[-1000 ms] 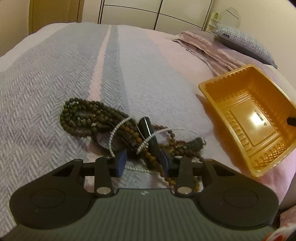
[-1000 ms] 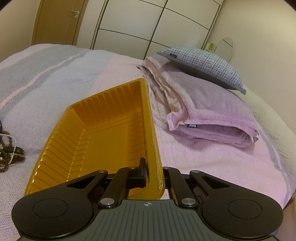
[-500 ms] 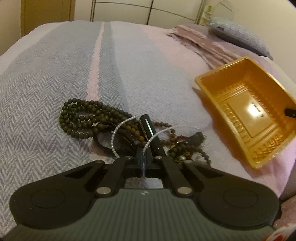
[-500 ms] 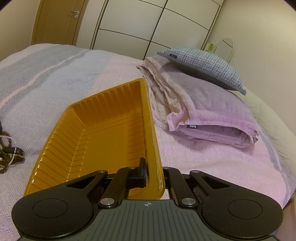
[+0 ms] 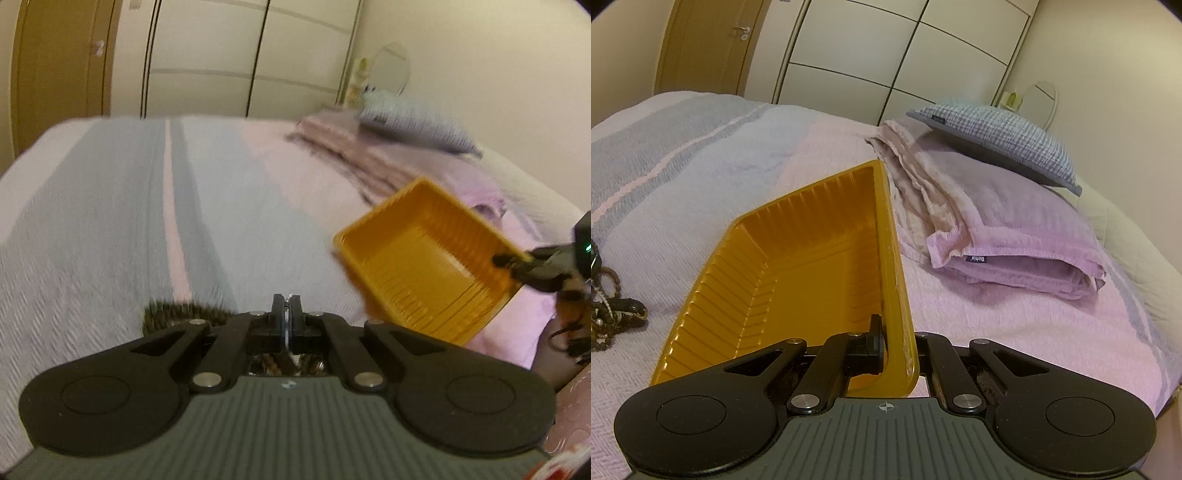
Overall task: Organize jewelry
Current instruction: 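Grasp the small brown bead bracelet with the left tool while the right tool holds the tray, then carry the bracelet with the left tool over the tray and release it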
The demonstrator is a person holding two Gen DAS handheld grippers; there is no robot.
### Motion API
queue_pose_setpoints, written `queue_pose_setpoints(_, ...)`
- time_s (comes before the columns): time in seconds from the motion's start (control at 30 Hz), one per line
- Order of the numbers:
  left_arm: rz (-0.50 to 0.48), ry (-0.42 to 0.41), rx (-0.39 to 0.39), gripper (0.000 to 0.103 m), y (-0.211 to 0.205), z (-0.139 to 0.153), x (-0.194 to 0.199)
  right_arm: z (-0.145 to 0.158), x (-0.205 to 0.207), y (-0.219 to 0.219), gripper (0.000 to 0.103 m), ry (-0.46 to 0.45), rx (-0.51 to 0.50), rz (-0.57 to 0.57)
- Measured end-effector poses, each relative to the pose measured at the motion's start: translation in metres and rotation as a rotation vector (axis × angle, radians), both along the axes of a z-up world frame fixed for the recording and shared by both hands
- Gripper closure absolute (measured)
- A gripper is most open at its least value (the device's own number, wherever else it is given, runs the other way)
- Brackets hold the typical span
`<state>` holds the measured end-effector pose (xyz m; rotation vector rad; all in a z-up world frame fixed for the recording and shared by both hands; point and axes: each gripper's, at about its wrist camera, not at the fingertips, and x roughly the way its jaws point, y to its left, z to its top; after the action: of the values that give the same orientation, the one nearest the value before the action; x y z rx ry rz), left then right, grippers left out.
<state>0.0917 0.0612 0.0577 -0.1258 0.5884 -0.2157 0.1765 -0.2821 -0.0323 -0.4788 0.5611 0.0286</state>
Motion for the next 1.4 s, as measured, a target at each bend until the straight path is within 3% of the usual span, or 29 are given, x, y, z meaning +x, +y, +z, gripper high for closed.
queue_pose_setpoints(0.4,-0.116,-0.13,0.008,0.103,-0.009,0.075,-0.014,0.001,-0.005,0.002,0.099,-0.01,0.001,-0.003)
queue_pose_setpoints(0.63,-0.109,-0.18,0.06,0.102,-0.004,0.1,-0.008,0.005,-0.007,0.003,0.099,-0.019,-0.003,0.002)
queue_pose_setpoints(0.73,-0.05,-0.127,0.092,0.102,0.01,0.086,0.003,0.004,-0.006,0.004,0.099,-0.02,-0.003,0.005)
queue_pose_setpoints(0.97,0.107,0.064,0.152,0.101,0.053,0.02,0.007,0.001,-0.006,0.002,0.099,-0.023,-0.002,0.002)
queue_pose_setpoints(1.1,0.134,0.14,0.132,0.09,0.065,-0.012,-0.01,0.001,-0.006,0.004,0.099,-0.026,-0.006,0.007)
queue_pose_setpoints(1.2,0.074,0.15,0.112,0.09,0.054,-0.028,-0.019,0.001,-0.006,0.005,0.099,-0.029,-0.007,0.009)
queue_pose_setpoints(1.4,-0.189,0.161,0.105,0.089,0.0,-0.059,-0.021,0.0,-0.006,0.003,0.099,-0.024,-0.011,0.009)
